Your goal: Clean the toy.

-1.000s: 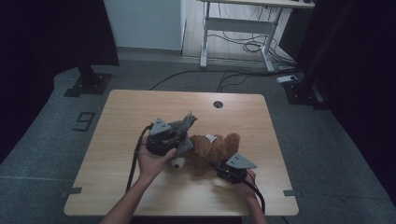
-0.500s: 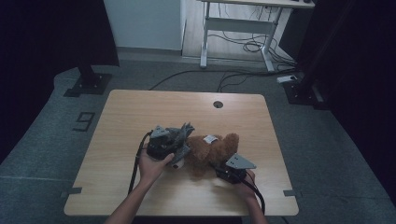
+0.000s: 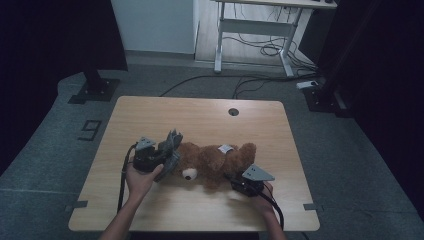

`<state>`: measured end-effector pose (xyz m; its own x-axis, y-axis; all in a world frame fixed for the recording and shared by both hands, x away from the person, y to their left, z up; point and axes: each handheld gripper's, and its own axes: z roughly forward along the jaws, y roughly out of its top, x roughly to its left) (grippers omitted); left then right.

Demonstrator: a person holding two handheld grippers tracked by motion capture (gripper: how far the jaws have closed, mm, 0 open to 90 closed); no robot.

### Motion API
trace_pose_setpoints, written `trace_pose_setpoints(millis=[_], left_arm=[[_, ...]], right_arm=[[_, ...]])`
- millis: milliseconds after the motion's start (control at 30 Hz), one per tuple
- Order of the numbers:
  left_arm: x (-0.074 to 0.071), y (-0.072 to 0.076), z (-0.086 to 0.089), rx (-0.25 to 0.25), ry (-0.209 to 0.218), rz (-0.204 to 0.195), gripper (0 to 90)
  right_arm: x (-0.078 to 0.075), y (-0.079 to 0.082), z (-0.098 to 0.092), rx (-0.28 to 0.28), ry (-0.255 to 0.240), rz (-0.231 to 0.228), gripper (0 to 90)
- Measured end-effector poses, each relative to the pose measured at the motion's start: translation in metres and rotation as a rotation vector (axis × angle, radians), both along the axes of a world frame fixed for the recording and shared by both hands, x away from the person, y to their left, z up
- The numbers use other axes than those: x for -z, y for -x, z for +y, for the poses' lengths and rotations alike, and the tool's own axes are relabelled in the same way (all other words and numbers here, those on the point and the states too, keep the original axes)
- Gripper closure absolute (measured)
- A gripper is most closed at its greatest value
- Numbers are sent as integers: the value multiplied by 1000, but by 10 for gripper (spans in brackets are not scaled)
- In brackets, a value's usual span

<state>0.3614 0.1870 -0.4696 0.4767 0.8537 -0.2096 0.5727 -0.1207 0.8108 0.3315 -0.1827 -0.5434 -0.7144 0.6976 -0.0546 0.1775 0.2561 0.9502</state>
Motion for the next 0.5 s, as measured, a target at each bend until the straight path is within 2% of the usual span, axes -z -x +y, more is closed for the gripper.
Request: trace_pose_setpoints(millis=[67,100,133,167,200,267,300,333,400,433,467,500], left_arm=[[4,-2,7,-16,-2,38,759],[5,-1,13,-18,19,60,759],[5,-1,13,-18,19,60,760],[3,1,14,-16,43,52,761],[-2,3,14,-7,69,38,761],[-15,7,8,21,89,-2,763],[-31,12,-4,59,91,-44,763],[-31,12,-4,59,91,-44,763],[-47,15,-20,98,85,-80,763],[-61,16,-38,140,72,-106,763],[-61,16,-38,140,72,-106,763],[-67,16,-48,158,65,-113,763]], right_arm=[[0,0,-1,1,-6,6,547],[0,0,-1,0,-9,9,547],[0,0,-1,0,-9,9,547],[0,-1,-2,-2,-11,11,547],[0,-1,-2,-2,-11,11,547],[0,-1,-2,-1,-14,13,547],[0,-1,-2,1,-15,14,547],[0,-1,-2,1,-15,14,547],[0,-1,-2,3,-15,13,547],[1,-1,-2,3,-18,13,547],[1,-1,-2,3,-21,13,547],[1,-1,-2,3,-21,13,547]])
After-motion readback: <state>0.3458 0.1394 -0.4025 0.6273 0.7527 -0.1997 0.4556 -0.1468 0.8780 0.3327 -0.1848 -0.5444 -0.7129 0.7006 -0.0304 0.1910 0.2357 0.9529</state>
